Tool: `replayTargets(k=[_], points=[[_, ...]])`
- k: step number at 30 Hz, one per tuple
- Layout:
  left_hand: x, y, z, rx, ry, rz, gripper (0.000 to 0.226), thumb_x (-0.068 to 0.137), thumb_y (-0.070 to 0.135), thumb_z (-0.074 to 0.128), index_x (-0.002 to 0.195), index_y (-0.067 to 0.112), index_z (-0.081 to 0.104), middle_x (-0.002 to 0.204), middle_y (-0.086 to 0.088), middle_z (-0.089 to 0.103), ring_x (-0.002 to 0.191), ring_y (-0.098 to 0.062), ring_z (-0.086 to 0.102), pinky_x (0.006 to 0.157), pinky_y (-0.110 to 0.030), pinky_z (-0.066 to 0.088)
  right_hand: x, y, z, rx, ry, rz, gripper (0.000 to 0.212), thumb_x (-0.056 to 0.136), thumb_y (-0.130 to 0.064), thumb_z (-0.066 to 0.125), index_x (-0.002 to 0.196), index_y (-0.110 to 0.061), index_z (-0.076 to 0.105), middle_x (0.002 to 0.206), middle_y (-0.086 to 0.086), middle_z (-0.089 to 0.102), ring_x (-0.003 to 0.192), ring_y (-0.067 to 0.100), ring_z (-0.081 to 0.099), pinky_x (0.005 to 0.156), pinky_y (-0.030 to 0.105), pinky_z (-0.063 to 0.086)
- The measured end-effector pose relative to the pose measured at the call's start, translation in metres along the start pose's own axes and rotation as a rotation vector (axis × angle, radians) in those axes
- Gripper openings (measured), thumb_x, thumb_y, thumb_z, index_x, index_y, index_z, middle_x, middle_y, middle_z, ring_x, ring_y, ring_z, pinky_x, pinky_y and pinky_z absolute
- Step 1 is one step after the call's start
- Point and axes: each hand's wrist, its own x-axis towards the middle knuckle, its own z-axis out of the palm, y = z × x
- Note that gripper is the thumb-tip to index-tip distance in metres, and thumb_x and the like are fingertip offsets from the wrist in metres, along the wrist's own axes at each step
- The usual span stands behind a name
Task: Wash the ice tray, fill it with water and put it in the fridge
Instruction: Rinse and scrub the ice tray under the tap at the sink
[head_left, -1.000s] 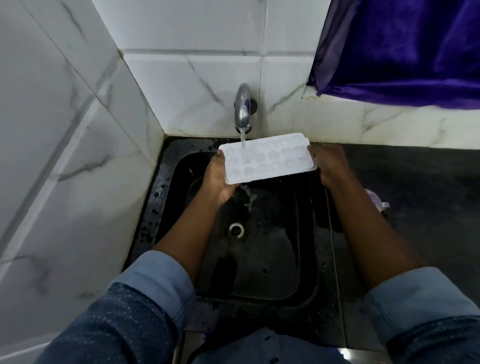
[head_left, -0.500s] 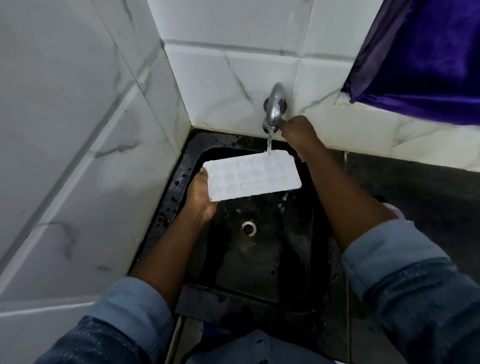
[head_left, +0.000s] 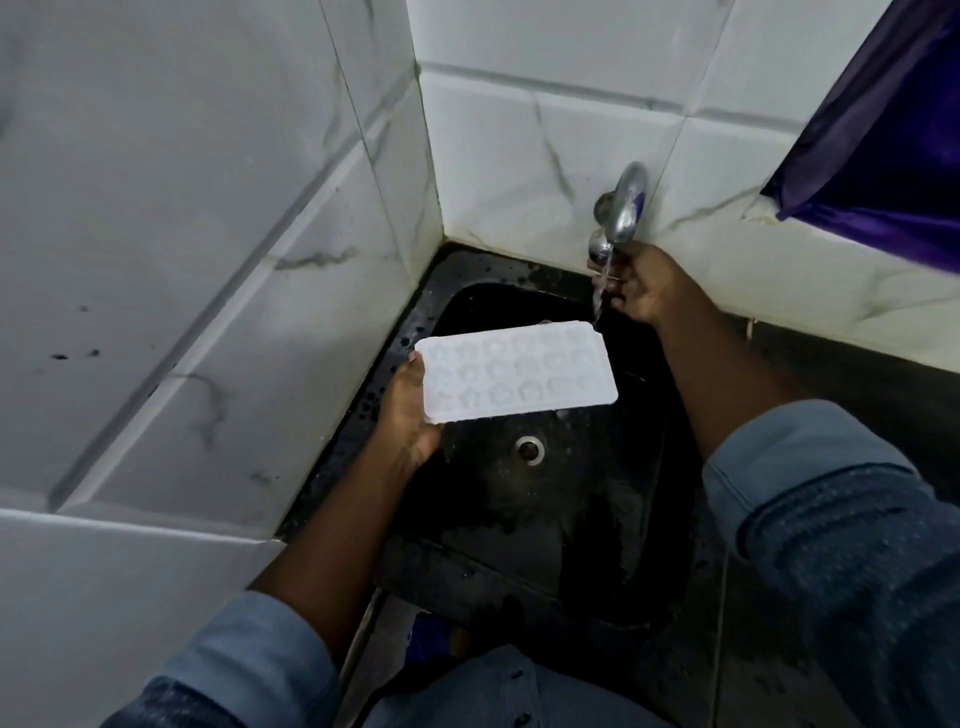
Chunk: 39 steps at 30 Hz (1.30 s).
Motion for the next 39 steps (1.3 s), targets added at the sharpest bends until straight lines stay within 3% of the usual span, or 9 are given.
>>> replayTargets(k=[3, 11, 14, 18, 22, 26, 33, 36, 39], points=[[-0.004, 0.001, -0.002, -0.009, -0.030, 0.008, 0.056, 0.111, 0.042, 0.045, 0.146, 0.000, 0.058, 0.136, -0.023, 0.068, 0.106, -0.034, 0.075, 0.080, -0.045, 0.064, -0.009, 0.003, -0.002, -0.182, 0.051, -0.032, 0.042, 0.106, -0.057, 0.042, 0.117, -0.025, 0.067, 0.109, -0.004, 0.075, 0.093, 0.015, 0.065, 0.077, 0.034, 0.037], [-0.015, -0.004, 0.001, -0.014, -0.043, 0.041, 0.047, 0.111, 0.043, 0.045, 0.130, 0.009, 0.069, 0.122, -0.016, 0.078, 0.104, -0.034, 0.078, 0.071, -0.044, 0.065, -0.063, 0.069, -0.017, -0.277, 0.045, -0.126, 0.028, 0.106, -0.041, 0.056, 0.104, -0.018, 0.072, 0.079, -0.006, 0.074, 0.071, 0.015, 0.063, 0.066, 0.026, 0.051], [-0.020, -0.009, 0.003, -0.019, -0.061, 0.047, 0.044, 0.111, 0.043, 0.045, 0.125, 0.011, 0.071, 0.122, -0.016, 0.078, 0.104, -0.035, 0.078, 0.071, -0.045, 0.065, -0.087, 0.094, -0.021, -0.195, 0.026, -0.110, 0.036, 0.107, -0.042, 0.057, 0.110, -0.012, 0.076, 0.104, 0.004, 0.080, 0.095, 0.026, 0.075, 0.083, 0.037, 0.056], [-0.030, -0.014, 0.005, 0.005, -0.078, 0.024, 0.046, 0.113, 0.044, 0.041, 0.126, 0.012, 0.071, 0.124, -0.016, 0.077, 0.107, -0.034, 0.077, 0.076, -0.047, 0.066, -0.117, 0.111, -0.023, 0.032, -0.001, -0.091, 0.028, 0.108, -0.029, 0.058, 0.102, -0.011, 0.077, 0.104, 0.014, 0.080, 0.092, 0.034, 0.079, 0.065, 0.041, 0.063], [-0.044, -0.015, 0.009, 0.037, -0.177, -0.050, 0.056, 0.110, 0.054, 0.041, 0.112, 0.019, 0.085, 0.124, -0.013, 0.078, 0.110, -0.029, 0.077, 0.078, -0.042, 0.065, -0.133, 0.118, -0.027, -0.005, 0.078, -0.111, 0.036, 0.109, -0.036, 0.055, 0.108, -0.008, 0.076, 0.101, 0.012, 0.081, 0.089, 0.034, 0.080, 0.065, 0.045, 0.063], [-0.054, -0.017, 0.008, 0.070, -0.263, -0.082, 0.060, 0.109, 0.060, 0.039, 0.122, 0.020, 0.081, 0.135, -0.014, 0.073, 0.119, -0.030, 0.073, 0.085, -0.043, 0.065, -0.150, 0.114, -0.032, -0.024, 0.107, -0.134, 0.035, 0.108, -0.037, 0.056, 0.103, -0.010, 0.076, 0.096, 0.010, 0.081, 0.083, 0.031, 0.080, 0.057, 0.039, 0.061], [-0.064, -0.017, 0.007, 0.037, -0.232, -0.071, 0.055, 0.110, 0.053, 0.044, 0.144, 0.014, 0.061, 0.139, -0.015, 0.070, 0.123, -0.033, 0.071, 0.089, -0.049, 0.065, -0.168, 0.117, -0.035, -0.002, 0.111, -0.139, 0.033, 0.109, -0.036, 0.056, 0.105, -0.010, 0.075, 0.097, 0.010, 0.081, 0.086, 0.031, 0.080, 0.060, 0.040, 0.062], [-0.066, -0.016, 0.008, 0.022, -0.162, -0.099, 0.057, 0.110, 0.053, 0.043, 0.139, 0.009, 0.064, 0.131, -0.016, 0.074, 0.113, -0.032, 0.076, 0.078, -0.046, 0.066, -0.170, 0.120, -0.033, -0.016, 0.112, -0.165, 0.031, 0.109, -0.035, 0.055, 0.108, -0.011, 0.074, 0.104, 0.010, 0.081, 0.092, 0.030, 0.079, 0.068, 0.041, 0.063], [-0.066, -0.015, 0.009, 0.016, -0.121, -0.091, 0.051, 0.110, 0.051, 0.044, 0.127, 0.010, 0.070, 0.120, -0.015, 0.079, 0.103, -0.031, 0.079, 0.070, -0.044, 0.066, -0.170, 0.123, -0.034, -0.197, 0.172, -0.295, 0.022, 0.109, -0.037, 0.053, 0.106, -0.026, 0.071, 0.111, 0.004, 0.077, 0.099, 0.023, 0.075, 0.082, 0.037, 0.060]])
